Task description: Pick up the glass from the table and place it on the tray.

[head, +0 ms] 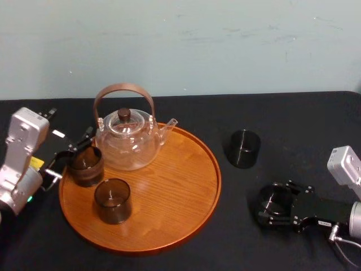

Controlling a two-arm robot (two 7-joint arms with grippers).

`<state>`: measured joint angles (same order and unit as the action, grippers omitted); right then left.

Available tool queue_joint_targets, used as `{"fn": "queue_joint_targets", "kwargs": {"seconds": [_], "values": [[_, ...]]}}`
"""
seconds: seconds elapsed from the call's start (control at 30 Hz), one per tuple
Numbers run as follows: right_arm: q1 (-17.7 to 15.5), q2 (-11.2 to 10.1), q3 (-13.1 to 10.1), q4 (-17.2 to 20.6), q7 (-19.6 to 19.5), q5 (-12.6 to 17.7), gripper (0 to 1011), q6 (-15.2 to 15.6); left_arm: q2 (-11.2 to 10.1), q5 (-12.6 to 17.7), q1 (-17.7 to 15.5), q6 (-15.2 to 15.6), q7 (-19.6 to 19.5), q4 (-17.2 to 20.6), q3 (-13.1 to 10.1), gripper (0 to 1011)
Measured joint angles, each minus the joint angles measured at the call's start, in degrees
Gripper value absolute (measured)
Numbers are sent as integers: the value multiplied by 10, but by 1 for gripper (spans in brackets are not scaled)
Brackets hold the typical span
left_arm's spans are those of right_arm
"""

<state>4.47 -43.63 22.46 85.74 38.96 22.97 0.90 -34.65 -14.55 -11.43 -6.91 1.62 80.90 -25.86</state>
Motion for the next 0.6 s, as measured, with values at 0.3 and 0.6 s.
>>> {"fn": "queue_joint_targets", "kwargs": {"seconds": [0.3, 0.6], "values": [[0, 0, -1, 0, 1, 0, 908, 0, 0, 0, 0, 0, 0, 0, 0, 1002], [-6, -7, -6, 8, 8, 15, 908, -5, 0, 0, 0, 0, 0, 0, 0, 1001]]}}
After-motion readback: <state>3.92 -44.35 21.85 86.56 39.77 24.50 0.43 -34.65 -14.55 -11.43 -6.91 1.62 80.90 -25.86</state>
